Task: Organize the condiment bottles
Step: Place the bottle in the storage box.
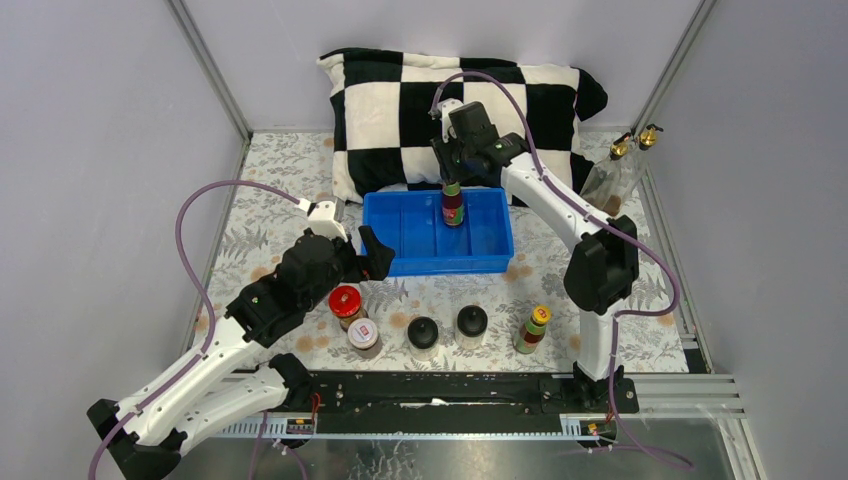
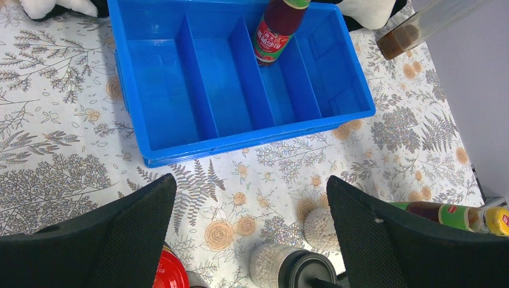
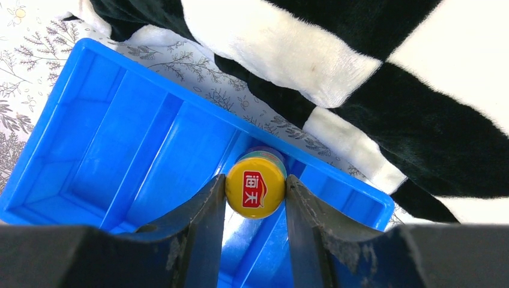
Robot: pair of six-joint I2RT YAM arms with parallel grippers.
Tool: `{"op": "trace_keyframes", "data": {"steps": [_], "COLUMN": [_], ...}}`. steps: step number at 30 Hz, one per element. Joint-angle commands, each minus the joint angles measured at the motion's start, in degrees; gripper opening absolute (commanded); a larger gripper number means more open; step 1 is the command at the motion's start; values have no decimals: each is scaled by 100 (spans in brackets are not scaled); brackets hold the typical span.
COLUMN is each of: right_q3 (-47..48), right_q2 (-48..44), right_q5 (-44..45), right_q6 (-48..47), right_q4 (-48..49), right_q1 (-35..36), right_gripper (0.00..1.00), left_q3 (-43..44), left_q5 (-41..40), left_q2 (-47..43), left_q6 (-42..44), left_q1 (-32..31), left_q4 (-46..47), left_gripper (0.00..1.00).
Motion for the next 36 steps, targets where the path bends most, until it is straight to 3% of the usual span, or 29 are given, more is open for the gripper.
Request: {"op": "trace_keyframes", "data": {"steps": [1,5,11,23,27,32,36], "right_q3": [-130,-203,-230,-330,-946,-2417,-3283], "right_q2": [-313,-361,-414,-1060,-1773,-3051,-3943], "right_q5": [-77,-18,20,765,1070,1203,1412], "right_q6": [37,50,81,501,844,1271,1478], "right_q4": [74,114,155,-57,-171,-175,-692], "right_q1": [54,47,47,49,47,52,56], "right_gripper": [49,63,71,74,74,75,75], "left_q3": [-64,-49,-51,-6,-5,7,21], "left_q5": [-25,-10,-17,-54,-56,-58,-10], "left_q2": [-77,-68,-68,-86,-95,-54,-7], "left_q6": [-16,-15,-16,-16,-25,-37,-57], "left_q1": [38,38,33,38,34,33,36], "left_q4": [-43,-41,-45,-109,-101,-121,-121], "left_gripper": [99,99,99,99,99,99,99]}}
